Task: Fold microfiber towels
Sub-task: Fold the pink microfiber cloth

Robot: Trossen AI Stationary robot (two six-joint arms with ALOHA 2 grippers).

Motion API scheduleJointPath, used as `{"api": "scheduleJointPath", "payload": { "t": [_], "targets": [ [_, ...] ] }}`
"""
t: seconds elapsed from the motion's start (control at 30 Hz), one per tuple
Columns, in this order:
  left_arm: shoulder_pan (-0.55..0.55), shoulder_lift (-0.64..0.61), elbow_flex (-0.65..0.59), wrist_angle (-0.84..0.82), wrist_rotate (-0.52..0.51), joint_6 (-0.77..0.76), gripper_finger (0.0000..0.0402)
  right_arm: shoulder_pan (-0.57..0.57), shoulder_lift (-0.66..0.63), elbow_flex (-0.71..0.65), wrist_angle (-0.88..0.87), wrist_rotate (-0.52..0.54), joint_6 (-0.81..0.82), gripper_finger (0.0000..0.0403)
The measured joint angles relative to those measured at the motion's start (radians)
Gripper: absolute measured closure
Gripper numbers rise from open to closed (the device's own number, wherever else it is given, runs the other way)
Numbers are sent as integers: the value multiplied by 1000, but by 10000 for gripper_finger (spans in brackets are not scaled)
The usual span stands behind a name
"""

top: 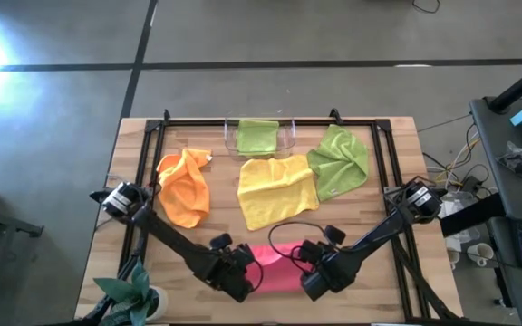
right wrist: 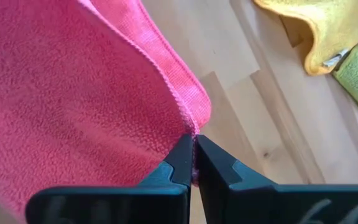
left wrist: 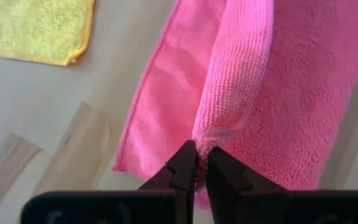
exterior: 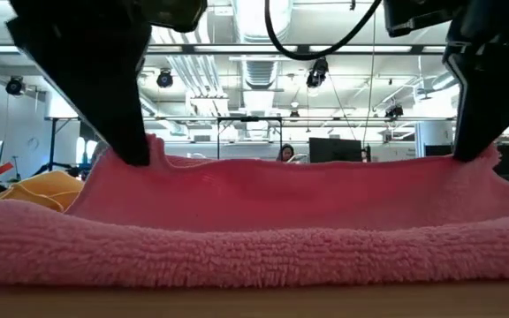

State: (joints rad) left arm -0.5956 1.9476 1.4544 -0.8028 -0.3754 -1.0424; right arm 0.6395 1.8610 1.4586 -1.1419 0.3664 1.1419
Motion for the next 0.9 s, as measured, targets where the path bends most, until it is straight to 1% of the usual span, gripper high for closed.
{"api": "scheduleJointPath", "payload": {
  "t": [0.1, 0.17, 0.27, 0.4, 0.53, 0.6, 0.7, 0.8, 0.9],
  "targets": [
    [8, 0, 0, 0, 0, 0, 382, -3, 0, 0, 4, 0, -9, 394],
    [12, 0, 0, 0, 0, -1, 368, -6, 0, 0, 7, 0, -15, 394],
    [17, 0, 0, 0, 0, -6, 337, -14, 0, 0, 7, 0, -19, 394],
    [19, 0, 1, -11, 10, -62, 285, -27, 0, 0, 7, 0, -36, 394],
    [21, 0, 2, -101, 111, -146, 247, -41, 0, 0, 8, 1, -63, 394],
    [21, 0, 2, -144, 150, -157, 241, -47, 0, 0, 10, 1, -77, 394],
    [14, -2, 2, -169, 160, -156, 240, -53, 0, 0, 17, 1, -105, 394],
    [9, -11, 2, -148, 156, -121, 240, -58, 0, 0, 25, 0, -132, 384],
    [9, -11, 2, -74, 145, -62, 240, -70, 0, 0, 25, 0, -133, 360]
  ]
}}
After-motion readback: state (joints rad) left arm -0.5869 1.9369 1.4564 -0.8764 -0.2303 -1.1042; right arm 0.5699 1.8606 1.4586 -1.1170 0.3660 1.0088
